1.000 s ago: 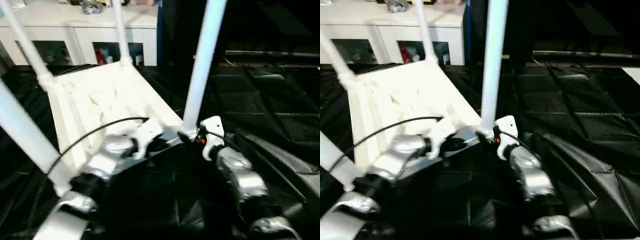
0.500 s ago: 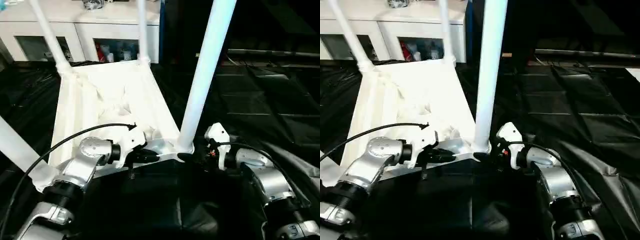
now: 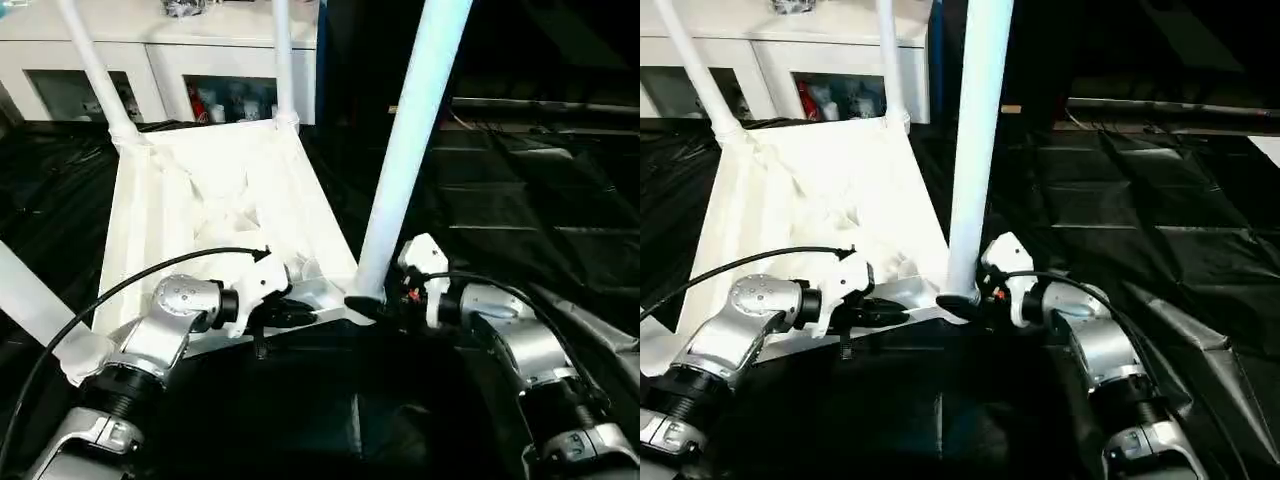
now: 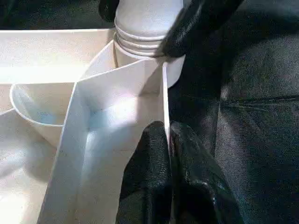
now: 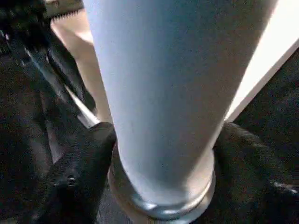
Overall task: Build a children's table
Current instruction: Rotate leg to tighten
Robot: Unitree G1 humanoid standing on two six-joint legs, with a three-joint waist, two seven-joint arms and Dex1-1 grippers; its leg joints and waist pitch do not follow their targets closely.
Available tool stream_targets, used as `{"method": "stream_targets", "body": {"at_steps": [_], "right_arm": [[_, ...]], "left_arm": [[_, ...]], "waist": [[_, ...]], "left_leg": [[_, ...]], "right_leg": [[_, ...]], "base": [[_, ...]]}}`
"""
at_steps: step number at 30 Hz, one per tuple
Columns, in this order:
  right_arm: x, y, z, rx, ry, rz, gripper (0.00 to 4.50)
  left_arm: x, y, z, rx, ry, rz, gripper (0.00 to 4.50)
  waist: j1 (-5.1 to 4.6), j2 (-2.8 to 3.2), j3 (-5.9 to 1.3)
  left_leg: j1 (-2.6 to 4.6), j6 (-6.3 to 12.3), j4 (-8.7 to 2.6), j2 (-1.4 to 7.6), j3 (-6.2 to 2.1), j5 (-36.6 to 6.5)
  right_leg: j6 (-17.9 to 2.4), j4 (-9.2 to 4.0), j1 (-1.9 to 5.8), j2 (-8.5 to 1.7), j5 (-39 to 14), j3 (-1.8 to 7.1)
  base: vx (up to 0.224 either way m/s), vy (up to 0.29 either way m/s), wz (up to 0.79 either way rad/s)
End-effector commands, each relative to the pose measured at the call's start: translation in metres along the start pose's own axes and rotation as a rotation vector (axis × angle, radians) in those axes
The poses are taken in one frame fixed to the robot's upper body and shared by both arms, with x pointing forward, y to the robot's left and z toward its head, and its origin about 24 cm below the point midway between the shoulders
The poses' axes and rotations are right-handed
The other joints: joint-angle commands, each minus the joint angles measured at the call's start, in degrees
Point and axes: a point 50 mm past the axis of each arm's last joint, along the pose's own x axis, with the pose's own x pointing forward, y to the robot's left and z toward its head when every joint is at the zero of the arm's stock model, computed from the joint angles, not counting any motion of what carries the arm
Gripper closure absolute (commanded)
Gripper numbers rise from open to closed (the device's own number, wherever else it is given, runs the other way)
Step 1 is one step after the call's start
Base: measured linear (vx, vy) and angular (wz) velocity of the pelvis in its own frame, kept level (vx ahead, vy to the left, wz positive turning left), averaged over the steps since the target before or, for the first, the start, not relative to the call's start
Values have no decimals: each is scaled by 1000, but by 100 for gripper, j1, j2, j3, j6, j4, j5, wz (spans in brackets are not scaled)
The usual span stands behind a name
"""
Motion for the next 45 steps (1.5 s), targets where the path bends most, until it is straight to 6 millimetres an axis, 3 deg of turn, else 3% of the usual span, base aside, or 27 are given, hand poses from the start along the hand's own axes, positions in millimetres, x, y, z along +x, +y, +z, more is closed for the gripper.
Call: {"method": "stream_targets", "body": {"at_steps": [1, 5, 16, 18, 20, 21, 22, 23, 24, 25, 26, 30, 33, 35, 37, 39, 45], "right_arm": [[0, -1, 2, -22, 3, 1, 136], [1, -2, 2, -23, 10, 0, 169], [6, 1, -5, 34, -20, -69, 180], [9, -1, -12, 63, -12, -159, 180], [20, -1, -21, 137, -14, -356, 180], [21, -1, -22, 156, -15, -393, 180], [22, -1, -22, 160, -16, -399, 180], [25, 0, -23, 194, -27, -455, 180], [32, 1, -22, 242, -41, -545, 180], [36, 3, -22, 258, -43, -585, 180], [37, 3, -21, 257, -42, -592, 180], [50, 6, -14, 229, -40, -679, 180], [55, 8, -10, 218, -57, -652, 180], [54, 7, -8, 238, -86, -647, 180], [48, 2, -5, 204, -105, -653, 124], [44, -1, -2, 180, -117, -617, 101], [24, -6, 4, 129, -93, -333, 75]], "left_arm": [[9, -16, -22, -89, 43, -72, 450], [9, -17, -22, -92, 45, -76, 450], [14, -16, -21, -94, 42, -55, 450], [20, -14, -20, -98, 47, -15, 450], [38, -9, -15, -97, 55, 73, 450], [42, -8, -13, -96, 56, 84, 450], [42, -8, -13, -96, 56, 86, 450], [49, -8, -9, -94, 57, 104, 450], [63, -9, -2, -93, 58, 127, 450], [71, -10, 3, -94, 53, 140, 450], [73, -11, 4, -95, 52, 141, 450], [96, -18, 17, -87, 43, 151, 450], [102, -22, 22, -69, 30, 125, 450], [100, -21, 21, -68, 31, 126, 450], [93, -17, 17, -67, 30, 126, 450], [86, -15, 13, -64, 30, 122, 450], [58, -9, 1, -56, 0, 53, 450]], "waist": [[31, -101, -275], [33, -105, -269], [12, -102, -269], [-12, -106, -243], [-36, -104, -198], [-41, -113, -183], [-45, -111, -175], [-46, -110, -185], [-37, -101, -180], [-48, -71, -179], [-40, -88, -187], [-10, -86, -197], [4, -59, -202], [-5, -72, -208], [5, -69, -212], [7, -75, -222], [4, -81, -230]], "left_leg": [[51, 644, -286, 278, -84, -484], [51, 627, -284, 276, -84, -542], [48, 558, -281, 270, -88, -598], [53, 428, -310, 271, -96, -861], [78, 214, -337, 267, -96, -1199], [90, 39, -371, 264, -121, -1424], [95, -14, -380, 259, -127, -1565], [103, -51, -380, 255, -138, -1648], [139, -97, -392, 264, -143, -1809], [136, -118, -397, 262, -144, -1845], [139, -161, -408, 264, -155, -1844], [133, -110, -402, 242, -146, -1832], [106, -19, -406, 240, -152, -1780], [86, 5, -408, 240, -155, -1740], [84, 50, -404, 242, -149, -1699], [58, 105, -399, 241, -156, -1606], [28, 345, -362, 245, -133, -1323]], "right_leg": [[-1623, -256, 233, -289, 94, 198], [-1593, -263, 231, -291, -32, 201], [-1578, -262, 225, -286, -79, 210], [-1511, -311, 202, -288, -503, 212], [-1393, -391, 159, -293, -1106, 231], [-1247, -422, 166, -298, -1588, 230], [-1163, -446, 153, -306, -1855, 232], [-1082, -460, 155, -316, -2044, 232], [-931, -504, 98, -309, -2273, 248], [-917, -500, 80, -307, -2271, 259], [-878, -512, 90, -303, -2246, 253], [-872, -512, 87, -291, -2000, 253], [-853, -507, 104, -295, -1877, 256], [-858, -498, 119, -292, -1784, 253], [-882, -497, 118, -300, -1716, 252], [-905, -480, 145, -298, -1608, 242], [-1102, -443, 193, -295, -1168, 227]], "base": [[0, 0, 0], [0, 0, 0], [0, 0, 0], [0, 0, 0], [0, 0, 0], [0, 0, 0], [0, 0, 0], [0, 0, 0], [0, 0, 0], [0, 0, 0], [0, 0, 0], [0, 0, 0], [0, 0, 0], [0, 0, 0], [0, 0, 0], [0, 0, 0], [0, 0, 0]]}}
